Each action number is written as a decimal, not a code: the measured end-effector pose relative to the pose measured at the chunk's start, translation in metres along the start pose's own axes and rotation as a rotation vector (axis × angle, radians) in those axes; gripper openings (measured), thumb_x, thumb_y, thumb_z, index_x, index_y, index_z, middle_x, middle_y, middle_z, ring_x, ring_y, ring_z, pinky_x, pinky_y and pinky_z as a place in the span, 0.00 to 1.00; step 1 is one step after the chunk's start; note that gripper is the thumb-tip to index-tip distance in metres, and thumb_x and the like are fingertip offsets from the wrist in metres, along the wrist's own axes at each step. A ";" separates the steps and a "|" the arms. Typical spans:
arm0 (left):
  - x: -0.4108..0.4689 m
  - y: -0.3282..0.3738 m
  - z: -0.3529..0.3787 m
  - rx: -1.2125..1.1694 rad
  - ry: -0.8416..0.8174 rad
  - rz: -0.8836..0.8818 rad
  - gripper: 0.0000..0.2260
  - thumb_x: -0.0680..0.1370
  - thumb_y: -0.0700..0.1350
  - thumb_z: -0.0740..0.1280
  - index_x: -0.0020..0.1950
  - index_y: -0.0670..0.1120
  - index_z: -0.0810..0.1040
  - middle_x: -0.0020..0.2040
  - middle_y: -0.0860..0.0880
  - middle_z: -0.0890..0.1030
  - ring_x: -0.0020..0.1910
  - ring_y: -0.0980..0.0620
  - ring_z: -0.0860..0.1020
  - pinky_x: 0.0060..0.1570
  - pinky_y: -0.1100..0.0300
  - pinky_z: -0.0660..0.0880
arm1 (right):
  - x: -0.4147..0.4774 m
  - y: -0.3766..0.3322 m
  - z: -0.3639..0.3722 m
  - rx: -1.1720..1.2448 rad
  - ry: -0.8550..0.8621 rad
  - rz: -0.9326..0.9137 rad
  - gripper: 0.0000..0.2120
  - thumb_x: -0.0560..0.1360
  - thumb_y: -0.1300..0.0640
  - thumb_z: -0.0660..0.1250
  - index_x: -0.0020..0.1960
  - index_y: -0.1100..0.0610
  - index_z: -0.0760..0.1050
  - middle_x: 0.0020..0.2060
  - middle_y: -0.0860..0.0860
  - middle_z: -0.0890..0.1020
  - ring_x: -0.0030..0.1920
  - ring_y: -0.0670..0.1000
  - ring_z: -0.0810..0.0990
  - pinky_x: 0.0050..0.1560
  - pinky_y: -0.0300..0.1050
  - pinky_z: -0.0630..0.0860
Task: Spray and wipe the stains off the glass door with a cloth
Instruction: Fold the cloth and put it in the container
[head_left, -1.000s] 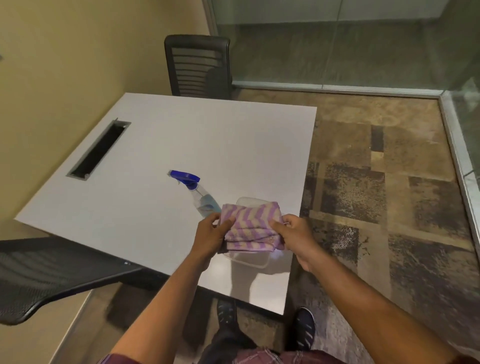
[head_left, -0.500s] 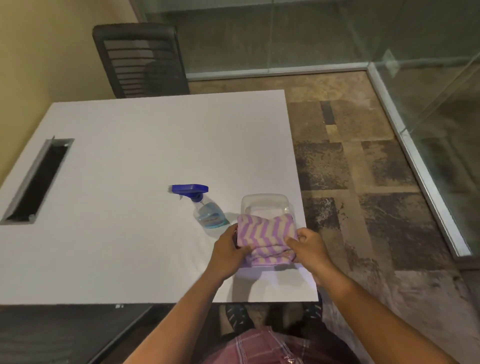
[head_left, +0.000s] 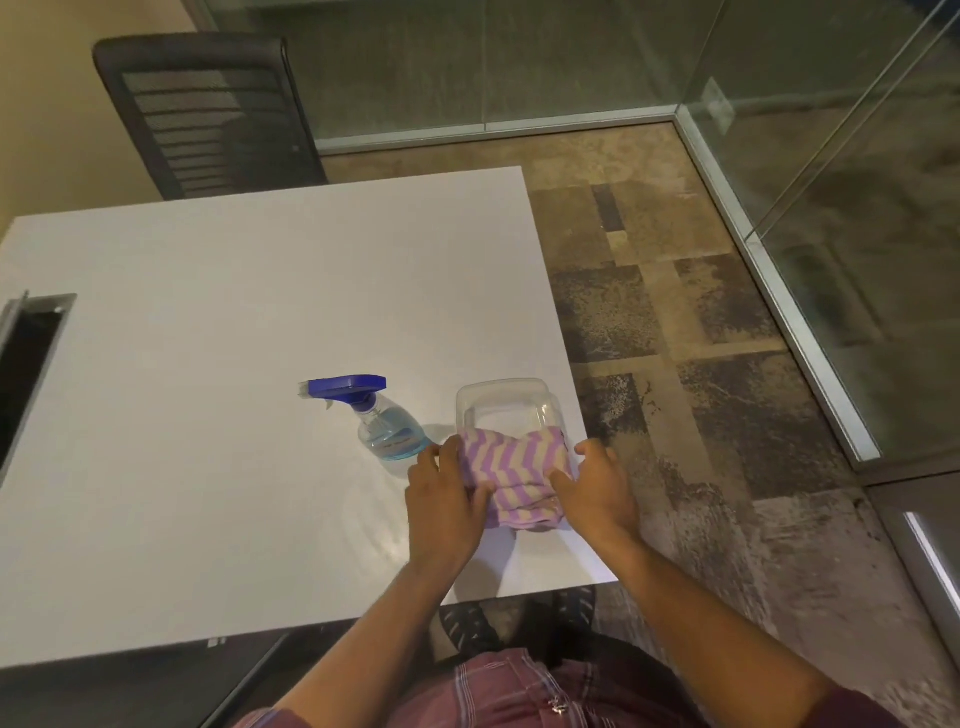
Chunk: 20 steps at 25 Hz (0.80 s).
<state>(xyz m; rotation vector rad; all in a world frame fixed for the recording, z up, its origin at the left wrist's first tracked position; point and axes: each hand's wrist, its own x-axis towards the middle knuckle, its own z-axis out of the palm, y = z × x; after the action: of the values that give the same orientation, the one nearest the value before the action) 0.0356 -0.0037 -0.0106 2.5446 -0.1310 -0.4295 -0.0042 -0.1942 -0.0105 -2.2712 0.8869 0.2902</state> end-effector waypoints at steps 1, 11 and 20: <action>-0.002 0.003 -0.004 0.056 0.014 0.073 0.29 0.85 0.57 0.69 0.83 0.47 0.68 0.81 0.43 0.72 0.78 0.41 0.73 0.77 0.44 0.72 | -0.005 -0.002 -0.003 -0.044 0.042 -0.073 0.22 0.81 0.49 0.73 0.71 0.55 0.73 0.65 0.55 0.77 0.60 0.59 0.82 0.56 0.58 0.84; -0.013 0.007 0.022 0.638 -0.311 0.384 0.38 0.87 0.65 0.56 0.90 0.48 0.47 0.92 0.45 0.50 0.91 0.43 0.46 0.81 0.40 0.28 | -0.021 -0.001 0.018 -0.752 -0.319 -0.567 0.30 0.90 0.49 0.49 0.87 0.60 0.49 0.87 0.58 0.53 0.87 0.59 0.52 0.87 0.63 0.45; 0.000 0.002 0.040 0.733 -0.409 0.348 0.41 0.87 0.58 0.66 0.90 0.48 0.45 0.92 0.44 0.49 0.91 0.40 0.43 0.83 0.35 0.30 | 0.006 -0.009 0.034 -0.818 -0.431 -0.497 0.31 0.89 0.41 0.47 0.88 0.53 0.50 0.88 0.54 0.54 0.88 0.60 0.45 0.82 0.68 0.29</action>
<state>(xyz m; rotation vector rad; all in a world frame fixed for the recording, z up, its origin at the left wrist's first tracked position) 0.0223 -0.0256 -0.0410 2.9898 -1.0326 -0.8791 0.0072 -0.1700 -0.0341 -2.8763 -0.0764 1.0015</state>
